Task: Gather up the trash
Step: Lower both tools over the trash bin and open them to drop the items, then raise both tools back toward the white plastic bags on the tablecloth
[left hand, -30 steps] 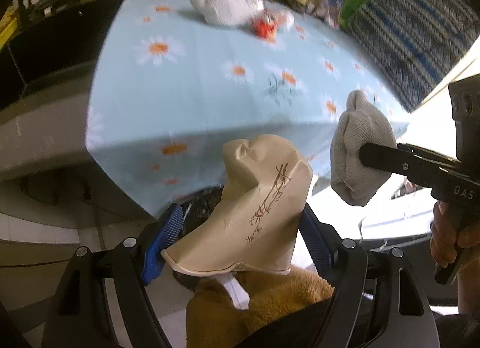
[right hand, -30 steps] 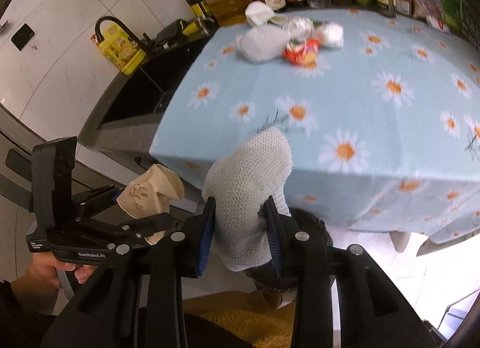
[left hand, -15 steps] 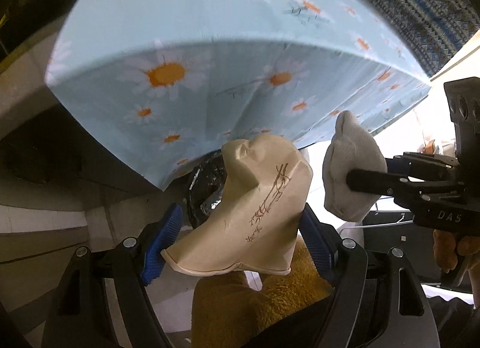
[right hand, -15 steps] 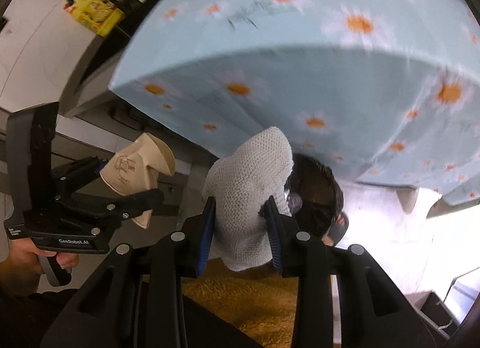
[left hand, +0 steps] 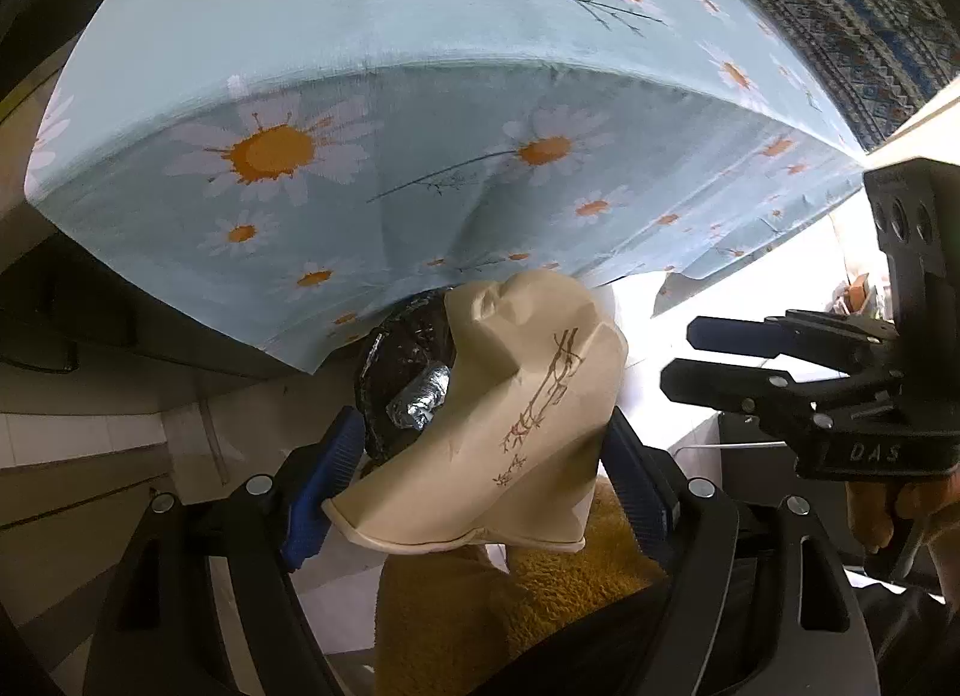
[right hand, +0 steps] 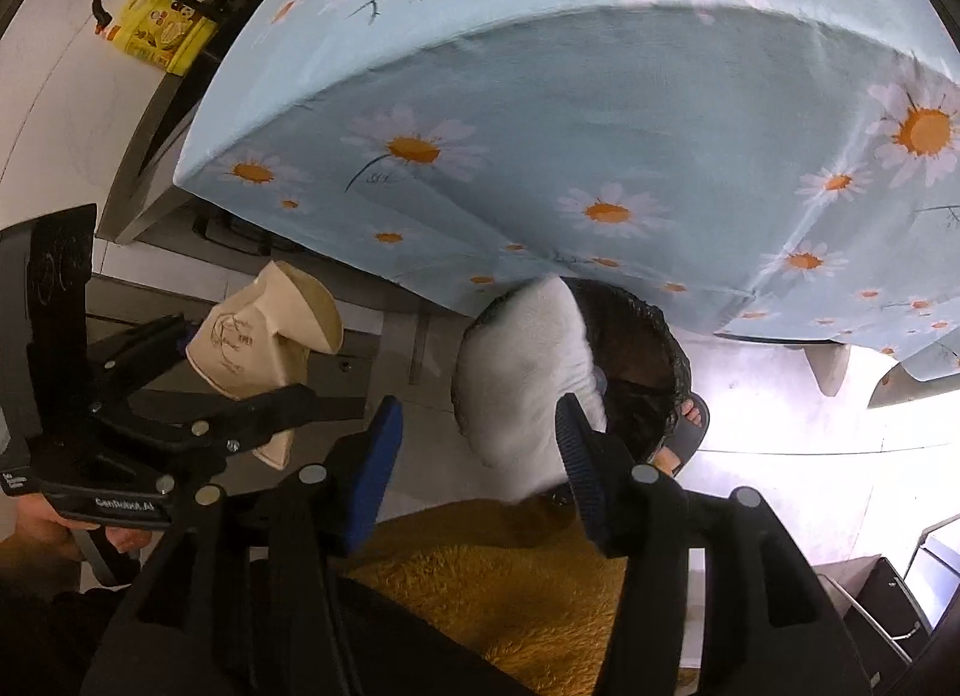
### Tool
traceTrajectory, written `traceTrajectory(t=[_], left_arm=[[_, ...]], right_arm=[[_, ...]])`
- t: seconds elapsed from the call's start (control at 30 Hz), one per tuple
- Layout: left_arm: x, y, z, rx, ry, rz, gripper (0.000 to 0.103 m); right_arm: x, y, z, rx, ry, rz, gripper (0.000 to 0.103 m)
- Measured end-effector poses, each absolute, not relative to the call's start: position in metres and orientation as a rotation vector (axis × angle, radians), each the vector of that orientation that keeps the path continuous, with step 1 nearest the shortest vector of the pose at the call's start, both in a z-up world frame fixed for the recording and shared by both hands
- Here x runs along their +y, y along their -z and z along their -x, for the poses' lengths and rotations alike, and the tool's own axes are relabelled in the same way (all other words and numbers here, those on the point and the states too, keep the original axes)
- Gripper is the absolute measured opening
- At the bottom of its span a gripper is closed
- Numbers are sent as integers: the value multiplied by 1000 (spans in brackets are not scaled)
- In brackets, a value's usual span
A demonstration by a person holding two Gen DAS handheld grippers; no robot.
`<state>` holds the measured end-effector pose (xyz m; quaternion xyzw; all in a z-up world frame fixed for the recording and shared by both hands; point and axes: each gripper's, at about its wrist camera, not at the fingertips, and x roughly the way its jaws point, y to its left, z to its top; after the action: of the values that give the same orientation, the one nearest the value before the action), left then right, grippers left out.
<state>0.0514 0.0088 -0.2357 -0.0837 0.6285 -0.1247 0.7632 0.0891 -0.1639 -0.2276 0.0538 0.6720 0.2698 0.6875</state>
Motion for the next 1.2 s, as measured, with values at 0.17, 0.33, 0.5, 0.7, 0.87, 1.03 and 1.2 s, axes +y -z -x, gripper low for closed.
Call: traceTrajectory(t=[0.17, 0.33, 0.5, 0.7, 0.87, 1.03, 1.2], left_arm=[[8, 234, -60, 1359, 239, 157, 80], [9, 233, -68, 1360, 216, 166, 87], [10, 232, -75, 1356, 205, 174, 89], [12, 228, -74, 1355, 198, 182, 89], [13, 224, -71, 1347, 193, 190, 89], [14, 218, -68, 1315, 205, 210, 89], [14, 202, -70, 1274, 223, 221, 89]], right_arm=[[-176, 225, -98, 1497, -580, -140, 53], [-182, 215, -107, 1474, -573, -151, 53], [-189, 212, -109, 1463, -565, -161, 54], [-186, 214, -108, 1459, -568, -173, 53], [-185, 213, -106, 1452, -570, -177, 54], [-186, 207, -107, 1430, -571, -182, 54], [-183, 190, -112, 1379, -585, -184, 54]])
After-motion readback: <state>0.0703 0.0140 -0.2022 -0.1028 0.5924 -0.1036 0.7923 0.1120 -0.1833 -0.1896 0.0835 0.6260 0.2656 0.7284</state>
